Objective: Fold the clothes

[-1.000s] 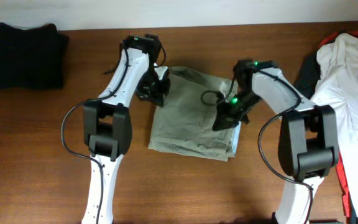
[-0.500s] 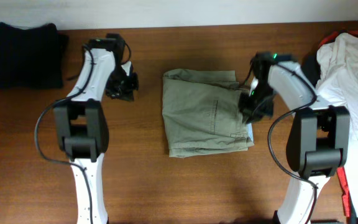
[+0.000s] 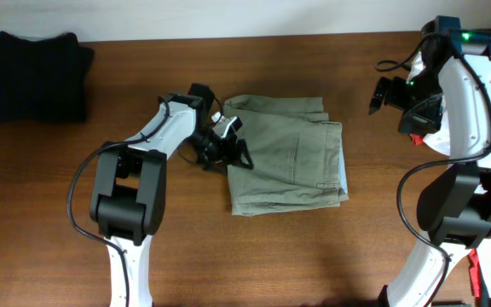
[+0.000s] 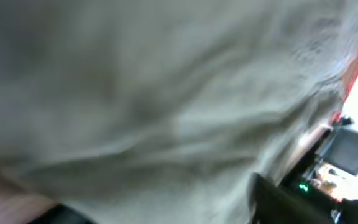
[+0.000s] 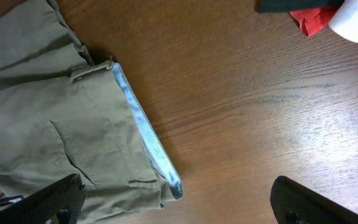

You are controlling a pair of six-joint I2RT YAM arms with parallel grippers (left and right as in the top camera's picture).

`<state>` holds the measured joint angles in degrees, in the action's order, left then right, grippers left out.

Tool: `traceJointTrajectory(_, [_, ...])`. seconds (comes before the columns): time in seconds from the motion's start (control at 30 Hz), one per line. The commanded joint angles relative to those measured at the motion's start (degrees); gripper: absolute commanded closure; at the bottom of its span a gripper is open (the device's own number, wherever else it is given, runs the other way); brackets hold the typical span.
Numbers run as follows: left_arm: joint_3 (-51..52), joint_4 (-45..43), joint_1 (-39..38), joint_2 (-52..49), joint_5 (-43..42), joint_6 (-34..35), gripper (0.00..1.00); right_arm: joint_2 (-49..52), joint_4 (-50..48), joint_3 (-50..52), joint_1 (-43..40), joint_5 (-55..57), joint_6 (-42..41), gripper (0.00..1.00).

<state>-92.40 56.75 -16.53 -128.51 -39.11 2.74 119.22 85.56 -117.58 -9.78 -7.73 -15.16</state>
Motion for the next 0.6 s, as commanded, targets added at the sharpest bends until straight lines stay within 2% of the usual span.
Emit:
traceJointTrajectory(0.0, [1.4, -7.1, -0.3, -1.4, 1.7, 0.7, 0.54, -0.2, 0.2, -1.0, -0.4, 0.7, 0.1, 0.01])
traceJointTrajectory(0.03, [1.4, -9.1, -0.3, -1.4, 2.2, 1.0, 0.59, -0.2, 0.2, -1.0, -0.4, 0.7, 0.1, 0.01])
traceJointTrajectory(0.1, [1.4, -15.2, -0.3, -1.4, 9.3, 5.8, 0.59, -0.2, 0.2, -1.0, -0.4, 0.7, 0.1, 0.01])
traceJointTrajectory(0.17, [1.4, -17.0, -0.1, -1.4, 12.7, 6.0, 0.58, -0.2, 0.2, -1.0, -0.4, 0.7, 0.1, 0.01])
traceJointTrajectory(0.2, [1.4, -17.8, 0.2, -1.4, 13.5, 6.0, 0.48, -0.2, 0.2, -1.0, -0.4, 0.7, 0.1, 0.01])
traceJointTrajectory(0.23, [1.4, -18.9, 0.2, -1.4, 13.7, 6.0, 0.46, -0.2, 0.2, -1.0, -0.4, 0.7, 0.1, 0.01])
traceJointTrajectory(0.27, [1.4, -20.0, 0.2, -1.4, 13.7, 6.1, 0.33, -0.2, 0.2, -1.0, -0.4, 0.7, 0.1, 0.01])
traceJointTrajectory(0.3, [1.4, -20.6, 0.2, -1.4, 13.7, 6.9, 0.29, -0.2, 0.1, -1.0, -0.4, 0.7, 0.1, 0.01])
traceJointTrajectory(0.33, [1.4, -20.7, 0.1, -1.4, 13.7, 8.4, 0.30, -0.2, 0.1, -1.0, -0.4, 0.7, 0.1, 0.01])
traceJointTrajectory(0.37, [1.4, -20.8, 0.0, -1.4, 13.6, 8.6, 0.45, -0.2, 0.2, -1.0, -0.4, 0.7, 0.1, 0.02])
traceJointTrajectory(0.43, [1.4, -21.6, 0.0, -1.4, 13.6, 8.6, 1.00, -0.2, 0.1, -1.0, -0.4, 0.7, 0.1, 0.01])
traceJointTrajectory(0.57, [1.4, -22.2, 0.1, -1.3, 10.3, 8.6, 1.00, -0.2, 0.1, -1.0, -0.4, 0.7, 0.1, 0.01])
